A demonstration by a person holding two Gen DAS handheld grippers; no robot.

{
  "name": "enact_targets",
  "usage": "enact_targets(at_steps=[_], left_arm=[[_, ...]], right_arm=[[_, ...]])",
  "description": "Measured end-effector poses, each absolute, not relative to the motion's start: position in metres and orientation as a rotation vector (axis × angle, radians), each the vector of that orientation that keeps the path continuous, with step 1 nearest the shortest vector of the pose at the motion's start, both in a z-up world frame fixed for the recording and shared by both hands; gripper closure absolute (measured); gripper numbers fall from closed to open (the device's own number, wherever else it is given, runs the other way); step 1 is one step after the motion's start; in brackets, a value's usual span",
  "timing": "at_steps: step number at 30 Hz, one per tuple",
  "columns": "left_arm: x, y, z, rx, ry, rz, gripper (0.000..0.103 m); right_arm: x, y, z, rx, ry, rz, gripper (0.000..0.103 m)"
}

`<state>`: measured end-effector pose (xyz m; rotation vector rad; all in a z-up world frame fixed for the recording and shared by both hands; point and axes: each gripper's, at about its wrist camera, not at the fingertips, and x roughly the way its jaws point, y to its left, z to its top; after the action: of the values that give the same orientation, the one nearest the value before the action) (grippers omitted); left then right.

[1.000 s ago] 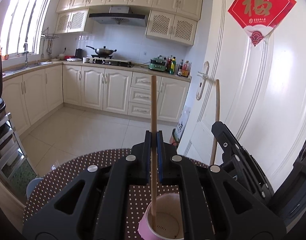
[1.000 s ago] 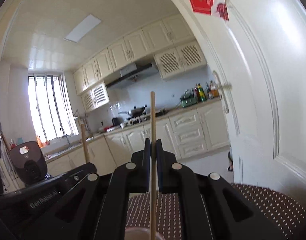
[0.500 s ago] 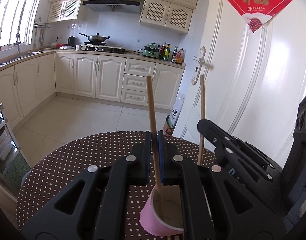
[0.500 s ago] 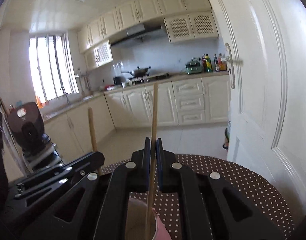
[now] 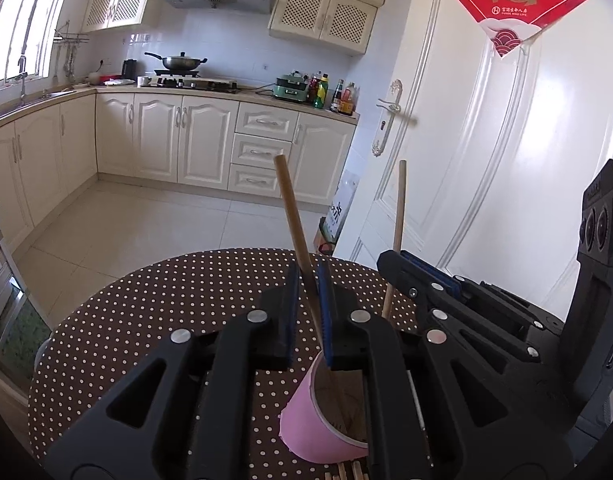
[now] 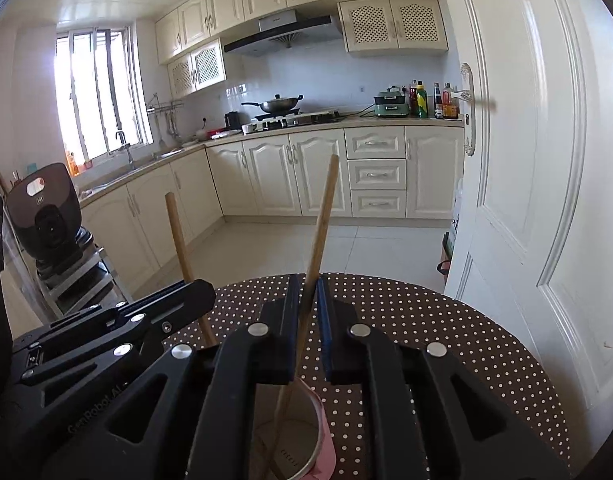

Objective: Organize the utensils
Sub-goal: 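Lower the chopstick into the pink cup and open the right gripper, then move both grippers down toward the pile of wooden chopsticks beside the cup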

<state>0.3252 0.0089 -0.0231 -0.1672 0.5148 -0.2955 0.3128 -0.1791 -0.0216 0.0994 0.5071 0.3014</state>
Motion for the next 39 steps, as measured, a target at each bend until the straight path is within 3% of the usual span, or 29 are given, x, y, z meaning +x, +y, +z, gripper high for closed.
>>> enact_targets(at_steps=[4,8,15,39], left_arm=[[0.324,0.01,-0.023,-0.178,0.519,-0.283,0.08],[0.322,0.012,-0.02,-0.188,0.52,-0.297,0.08],[0.313,0.013,-0.012,-0.172,0.476,-0.288,0.062],[0.246,-0.003,0.005,-0.026,0.4,-0.229,0.061]], right_arm=[[0.315,-0.182,-0.022,0.105,0.521,0.292,0.089],[0.314,-0.188,-0.02,0.109,0.523,0.277,0.073],[0.311,-0.195,-0.016,0.129,0.504,0.266,0.071],[0.241,-0.222,-0.005,0.2,0.457,0.226,0.058]])
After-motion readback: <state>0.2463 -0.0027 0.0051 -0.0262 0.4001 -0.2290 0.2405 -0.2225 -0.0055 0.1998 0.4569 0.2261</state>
